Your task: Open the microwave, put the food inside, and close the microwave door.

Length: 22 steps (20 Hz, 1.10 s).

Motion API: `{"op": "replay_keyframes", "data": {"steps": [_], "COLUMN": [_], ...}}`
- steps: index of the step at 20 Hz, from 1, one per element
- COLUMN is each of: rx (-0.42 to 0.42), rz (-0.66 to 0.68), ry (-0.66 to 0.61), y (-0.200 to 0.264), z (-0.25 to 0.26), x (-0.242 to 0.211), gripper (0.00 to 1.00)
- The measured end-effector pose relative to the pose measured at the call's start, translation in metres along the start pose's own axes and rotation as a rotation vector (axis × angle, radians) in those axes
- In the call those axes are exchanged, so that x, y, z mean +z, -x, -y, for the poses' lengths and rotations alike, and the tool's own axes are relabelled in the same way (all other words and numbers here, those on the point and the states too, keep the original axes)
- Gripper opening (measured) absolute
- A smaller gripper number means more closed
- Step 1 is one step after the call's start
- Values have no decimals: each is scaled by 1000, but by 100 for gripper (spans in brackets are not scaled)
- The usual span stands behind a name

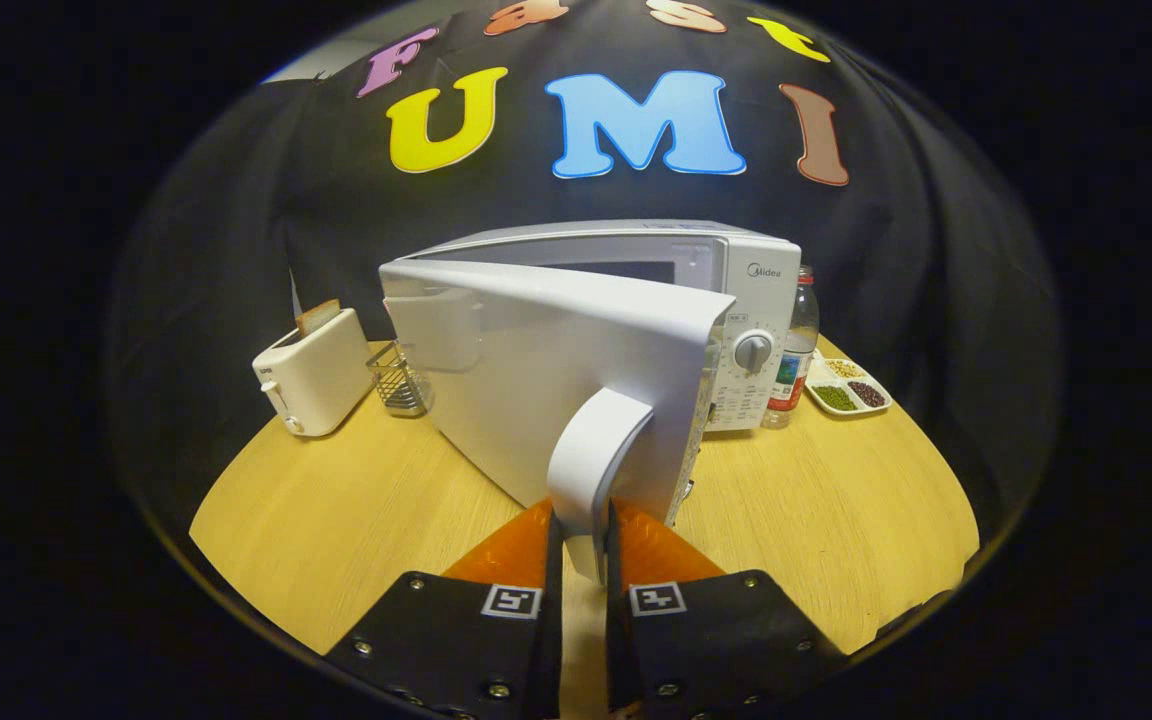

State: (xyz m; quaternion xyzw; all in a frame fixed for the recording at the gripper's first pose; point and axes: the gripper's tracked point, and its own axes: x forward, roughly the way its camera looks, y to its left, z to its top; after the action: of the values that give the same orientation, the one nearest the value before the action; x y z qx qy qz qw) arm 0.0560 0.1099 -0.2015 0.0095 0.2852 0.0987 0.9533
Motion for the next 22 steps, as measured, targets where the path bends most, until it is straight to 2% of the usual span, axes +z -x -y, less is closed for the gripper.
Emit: {"op": "replay_keyframes", "data": {"steps": [10,22], "rx": [61,195], "rz": [-20,1], "ry": [52,106], "y": [34,65], "z": [-60,-149], "x": [-33,-51], "gripper": [22,25]}}
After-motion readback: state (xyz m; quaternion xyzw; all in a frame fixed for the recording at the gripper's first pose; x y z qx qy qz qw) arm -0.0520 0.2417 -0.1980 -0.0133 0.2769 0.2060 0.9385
